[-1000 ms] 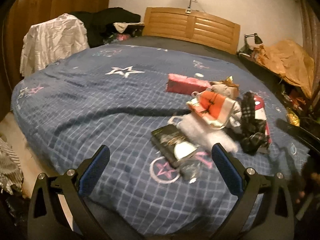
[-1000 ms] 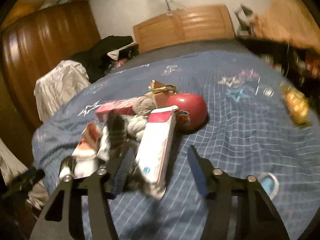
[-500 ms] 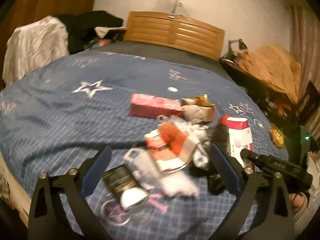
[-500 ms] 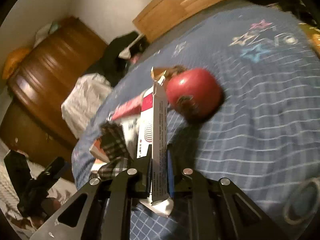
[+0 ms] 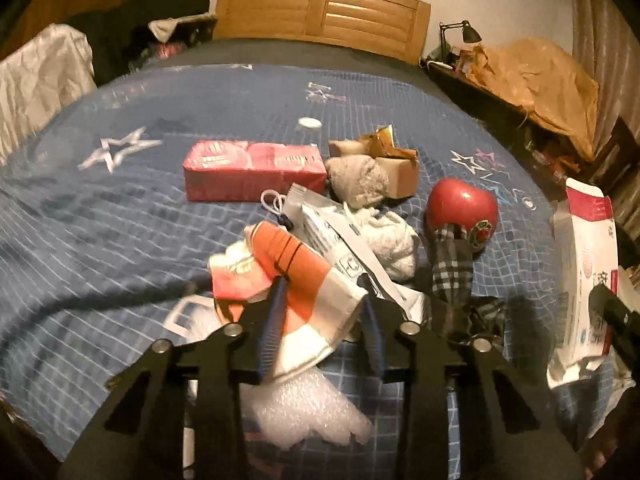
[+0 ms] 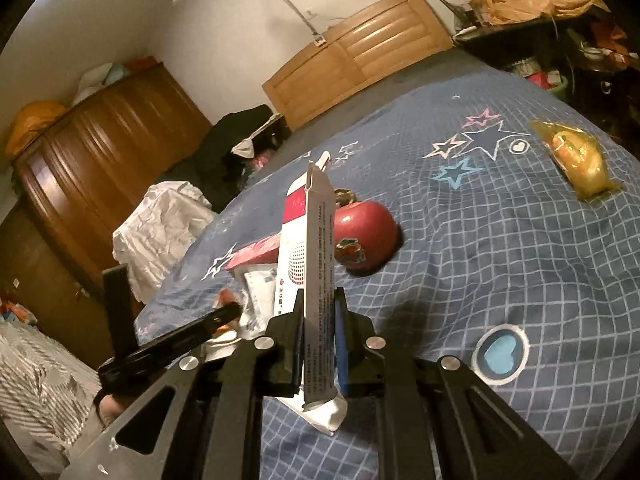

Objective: Collect trash
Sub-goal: 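Carry the white-red box with the right gripper over the white bucket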

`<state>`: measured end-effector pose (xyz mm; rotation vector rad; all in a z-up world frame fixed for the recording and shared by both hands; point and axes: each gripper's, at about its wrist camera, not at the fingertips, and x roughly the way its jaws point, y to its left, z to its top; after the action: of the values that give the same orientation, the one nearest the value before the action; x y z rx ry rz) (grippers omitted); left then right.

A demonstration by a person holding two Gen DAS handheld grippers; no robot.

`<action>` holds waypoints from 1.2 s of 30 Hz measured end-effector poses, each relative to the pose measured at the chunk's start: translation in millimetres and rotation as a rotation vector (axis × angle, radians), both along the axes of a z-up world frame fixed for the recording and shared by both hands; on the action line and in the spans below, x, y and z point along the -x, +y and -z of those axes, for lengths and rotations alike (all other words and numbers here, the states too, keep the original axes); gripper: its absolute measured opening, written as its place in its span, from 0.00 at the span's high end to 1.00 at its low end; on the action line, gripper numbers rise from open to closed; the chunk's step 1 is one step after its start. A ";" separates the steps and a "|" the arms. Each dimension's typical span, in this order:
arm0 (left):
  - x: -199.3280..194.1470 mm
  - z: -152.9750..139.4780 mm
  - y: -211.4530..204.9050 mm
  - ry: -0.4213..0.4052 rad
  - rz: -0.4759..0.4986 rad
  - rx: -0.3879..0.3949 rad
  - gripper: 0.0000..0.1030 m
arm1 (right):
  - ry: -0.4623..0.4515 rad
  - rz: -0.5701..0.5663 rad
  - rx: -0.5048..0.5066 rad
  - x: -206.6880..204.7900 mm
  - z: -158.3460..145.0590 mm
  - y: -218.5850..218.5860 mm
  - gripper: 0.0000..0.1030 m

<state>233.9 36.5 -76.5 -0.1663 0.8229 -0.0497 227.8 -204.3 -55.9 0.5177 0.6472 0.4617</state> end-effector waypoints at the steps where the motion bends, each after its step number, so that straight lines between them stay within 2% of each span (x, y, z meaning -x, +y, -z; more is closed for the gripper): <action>1: 4.2 -1.0 2.2 -0.017 -0.003 0.006 0.78 | -0.003 -0.004 0.003 2.1 -1.2 1.9 0.86; 6: 22.5 -17.6 19.7 -0.080 -0.015 0.078 0.95 | -0.037 -0.018 0.014 23.8 -7.4 9.4 0.86; 13: 57.0 -42.3 32.7 -0.145 -0.033 0.118 0.95 | -0.077 -0.044 0.045 50.6 -21.9 22.6 0.86; 27: 96.9 -61.4 -19.9 -0.191 0.036 -0.024 0.95 | -0.122 -0.073 0.162 109.9 -37.5 48.1 0.86; 31: 101.9 -73.7 -45.4 -0.216 0.084 -0.065 0.95 | -0.150 -0.015 0.173 123.4 -50.4 30.9 0.86; 36: 98.1 -93.5 -92.8 -0.263 0.180 -0.094 0.95 | -0.205 0.133 0.214 144.0 -79.0 -18.7 0.86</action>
<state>135.7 -56.3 16.9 0.0039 0.5746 -0.1979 83.8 -223.0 23.2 0.3027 0.4549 0.3106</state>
